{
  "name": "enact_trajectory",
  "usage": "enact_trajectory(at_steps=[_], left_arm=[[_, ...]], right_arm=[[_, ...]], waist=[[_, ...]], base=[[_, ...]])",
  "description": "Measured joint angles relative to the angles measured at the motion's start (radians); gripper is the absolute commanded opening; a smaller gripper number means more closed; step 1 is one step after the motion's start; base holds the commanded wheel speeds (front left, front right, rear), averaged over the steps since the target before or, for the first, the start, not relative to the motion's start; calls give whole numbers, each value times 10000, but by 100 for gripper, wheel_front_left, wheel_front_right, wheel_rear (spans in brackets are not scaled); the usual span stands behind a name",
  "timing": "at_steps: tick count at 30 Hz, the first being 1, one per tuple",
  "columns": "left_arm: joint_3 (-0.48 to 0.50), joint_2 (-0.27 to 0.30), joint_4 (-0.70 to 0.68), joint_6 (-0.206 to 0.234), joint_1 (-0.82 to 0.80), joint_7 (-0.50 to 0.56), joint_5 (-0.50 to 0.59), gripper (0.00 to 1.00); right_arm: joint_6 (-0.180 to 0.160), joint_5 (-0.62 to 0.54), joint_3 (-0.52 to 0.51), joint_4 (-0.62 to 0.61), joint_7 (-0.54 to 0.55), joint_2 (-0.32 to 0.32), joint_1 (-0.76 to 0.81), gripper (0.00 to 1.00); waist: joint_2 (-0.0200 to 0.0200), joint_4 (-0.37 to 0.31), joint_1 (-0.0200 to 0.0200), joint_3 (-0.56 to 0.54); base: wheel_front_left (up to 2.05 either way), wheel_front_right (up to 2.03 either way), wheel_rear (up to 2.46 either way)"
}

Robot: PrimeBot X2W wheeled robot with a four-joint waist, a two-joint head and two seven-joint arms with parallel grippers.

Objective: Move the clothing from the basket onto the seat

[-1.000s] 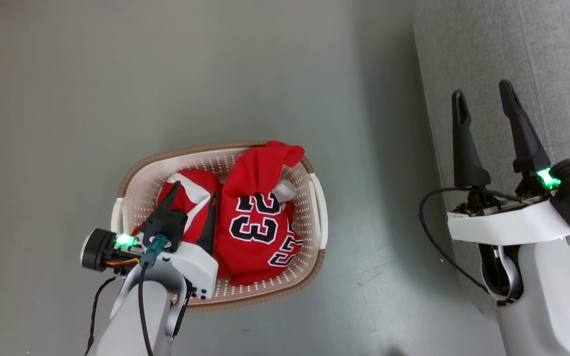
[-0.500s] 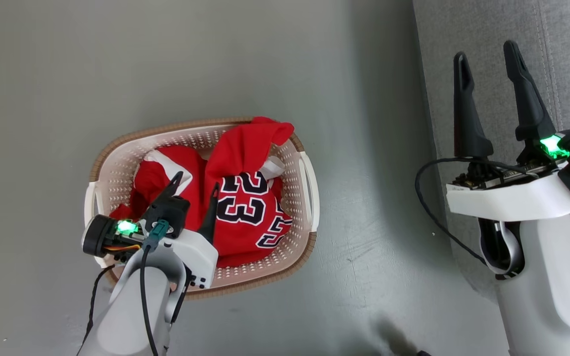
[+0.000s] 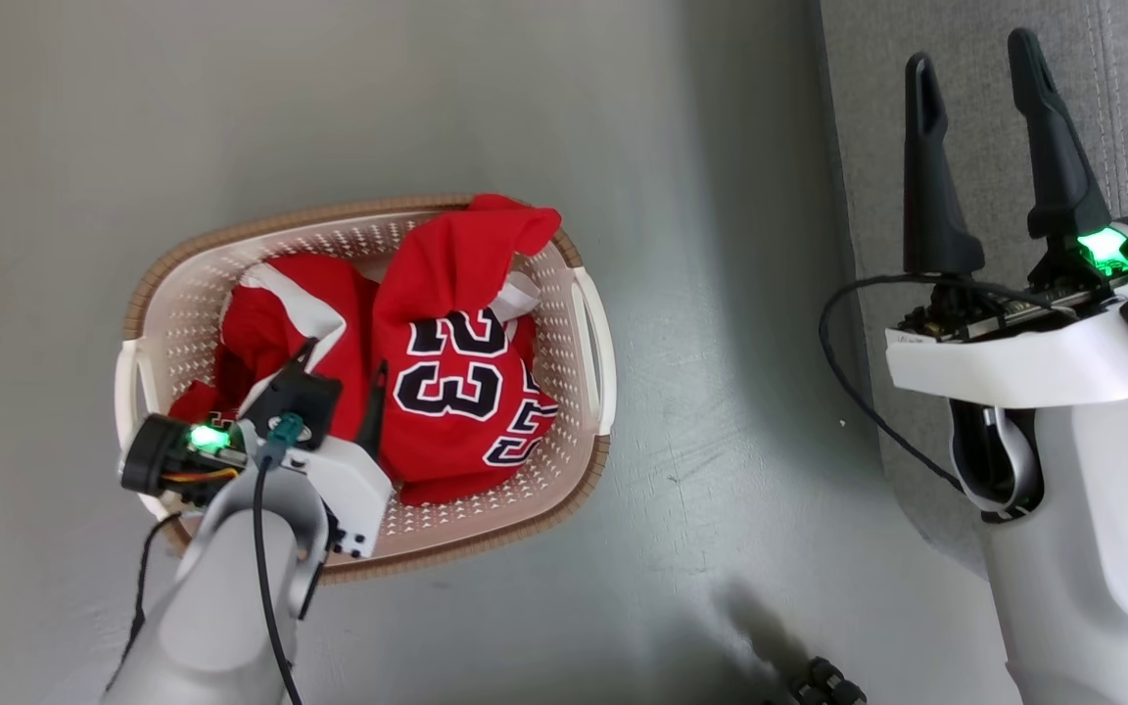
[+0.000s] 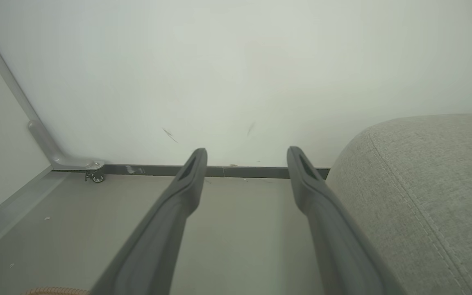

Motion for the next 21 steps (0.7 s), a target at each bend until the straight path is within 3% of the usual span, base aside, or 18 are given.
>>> enact_trajectory(at_steps=[9, 17, 21], left_arm=[[63, 104, 491, 278, -427, 263, 196, 100], [222, 328, 1011, 894, -886, 694, 336, 100], [251, 322, 1118, 980, -968, 698, 336, 100]], right_arm=[[0, 77, 21, 36, -2, -2, -325, 100], [0, 184, 56, 63, -2, 0, -437, 100], [0, 188, 144, 21, -15, 0, -709, 100]], waist=[[0, -174, 0, 375], [0, -342, 0, 673], [0, -415, 0, 788]], base=[[0, 0, 0], [0, 0, 0], [0, 0, 0]])
